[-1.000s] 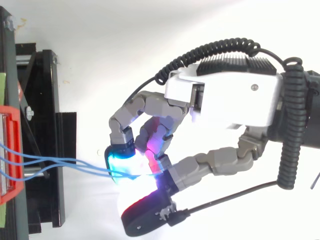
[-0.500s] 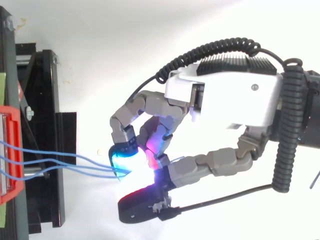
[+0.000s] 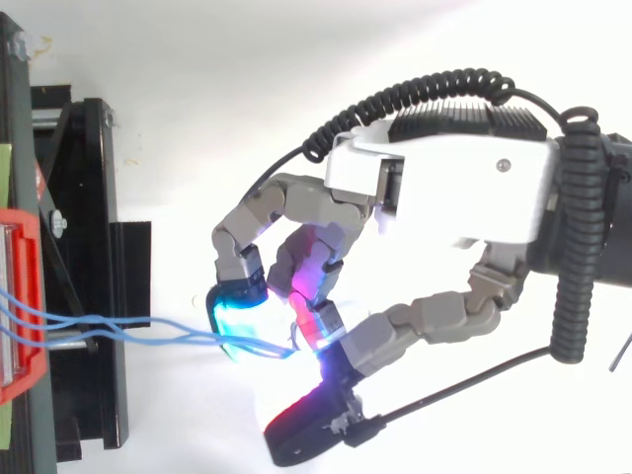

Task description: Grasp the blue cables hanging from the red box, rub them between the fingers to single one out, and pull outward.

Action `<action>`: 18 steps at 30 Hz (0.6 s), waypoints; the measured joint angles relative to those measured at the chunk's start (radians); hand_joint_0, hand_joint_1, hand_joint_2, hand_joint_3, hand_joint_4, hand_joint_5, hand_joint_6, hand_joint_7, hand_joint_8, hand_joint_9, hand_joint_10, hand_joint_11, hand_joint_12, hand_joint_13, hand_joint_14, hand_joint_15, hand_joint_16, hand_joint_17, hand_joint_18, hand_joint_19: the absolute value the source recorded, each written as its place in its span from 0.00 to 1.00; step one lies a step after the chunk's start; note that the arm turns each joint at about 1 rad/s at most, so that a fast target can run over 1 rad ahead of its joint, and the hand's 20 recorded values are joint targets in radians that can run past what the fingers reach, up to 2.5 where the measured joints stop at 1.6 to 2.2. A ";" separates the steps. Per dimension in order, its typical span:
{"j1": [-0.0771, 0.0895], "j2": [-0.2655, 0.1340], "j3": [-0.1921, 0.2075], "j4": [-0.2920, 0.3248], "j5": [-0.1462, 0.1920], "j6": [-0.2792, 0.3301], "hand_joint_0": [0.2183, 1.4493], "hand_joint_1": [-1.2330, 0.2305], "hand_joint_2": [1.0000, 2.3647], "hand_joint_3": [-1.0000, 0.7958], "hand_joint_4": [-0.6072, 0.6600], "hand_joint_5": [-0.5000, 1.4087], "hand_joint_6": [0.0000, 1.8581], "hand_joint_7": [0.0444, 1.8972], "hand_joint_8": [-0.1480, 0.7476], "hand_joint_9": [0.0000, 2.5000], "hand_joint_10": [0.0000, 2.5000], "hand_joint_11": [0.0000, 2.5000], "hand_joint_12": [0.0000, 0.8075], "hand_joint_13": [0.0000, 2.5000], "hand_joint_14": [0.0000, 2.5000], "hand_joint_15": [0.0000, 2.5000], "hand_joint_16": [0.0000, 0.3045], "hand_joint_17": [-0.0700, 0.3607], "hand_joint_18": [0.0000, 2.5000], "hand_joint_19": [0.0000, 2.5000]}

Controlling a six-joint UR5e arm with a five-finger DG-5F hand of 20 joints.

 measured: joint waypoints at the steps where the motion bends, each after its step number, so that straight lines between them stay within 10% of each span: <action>1: -0.001 0.000 0.000 0.000 0.000 -0.002 0.18 0.41 0.00 0.28 0.55 0.21 0.48 0.51 0.62 0.50 0.01 0.41 0.55 0.36 0.01 0.21 0.20 0.48 0.35 0.14; 8: -0.003 0.000 0.000 -0.001 -0.001 -0.016 0.23 0.52 0.00 0.28 0.55 0.20 0.48 0.52 0.60 0.49 0.01 0.41 0.53 0.35 0.01 0.21 0.19 0.46 0.32 0.16; 18: -0.003 0.000 0.000 0.000 0.000 -0.019 0.29 0.36 0.01 0.48 0.56 0.20 0.49 0.51 0.62 0.49 0.01 0.42 0.56 0.36 0.01 0.21 0.20 0.48 0.34 0.15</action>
